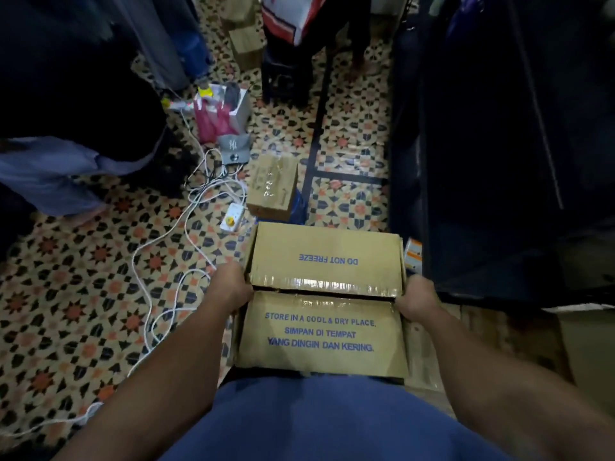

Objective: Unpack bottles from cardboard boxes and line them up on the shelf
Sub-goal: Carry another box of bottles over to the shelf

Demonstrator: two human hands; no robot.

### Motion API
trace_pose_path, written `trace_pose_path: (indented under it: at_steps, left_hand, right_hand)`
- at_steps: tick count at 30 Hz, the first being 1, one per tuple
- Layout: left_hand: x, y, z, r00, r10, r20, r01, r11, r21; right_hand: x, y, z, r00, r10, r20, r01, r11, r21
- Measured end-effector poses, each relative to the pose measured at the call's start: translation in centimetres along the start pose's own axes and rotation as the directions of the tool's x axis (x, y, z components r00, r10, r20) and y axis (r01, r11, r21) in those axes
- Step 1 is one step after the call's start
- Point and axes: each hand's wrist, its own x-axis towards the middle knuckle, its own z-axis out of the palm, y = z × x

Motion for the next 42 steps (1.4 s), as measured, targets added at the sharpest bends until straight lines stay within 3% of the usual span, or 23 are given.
trace_pose_path:
  at_steps: [11, 21, 34, 42]
  left_hand:
    - [16.1, 10.3, -10.1, 0.967, 0.241, 0.088, -0.248, 0.965, 0.084]
    - [29.3, 21.5, -13.3, 0.974, 0.207, 0.09, -0.216, 0.969, 0.116]
    - [39.6, 34.5, -16.0, 0.98, 0.181, 0.086, -0.188, 0.978, 0.085]
    - [47.0, 42.0, -18.4, 0.931, 0.342, 0.131, -0.359, 0.922, 0.144]
  right_hand:
    - [10.2, -8.8, -8.9, 0.991, 0.112, -0.069, -0.104, 0.989, 0.108]
    - [22.9, -12.9, -16.1, 0.985, 0.151, -0.086, -0.138, 0.981, 0.134]
    - [36.1, -14.8, -25.6, 0.978, 0.2, -0.063, -0.182, 0.96, 0.212]
    - [39.9, -15.6, -26.1, 0.924, 0.377, -0.063, -0.318, 0.849, 0.422]
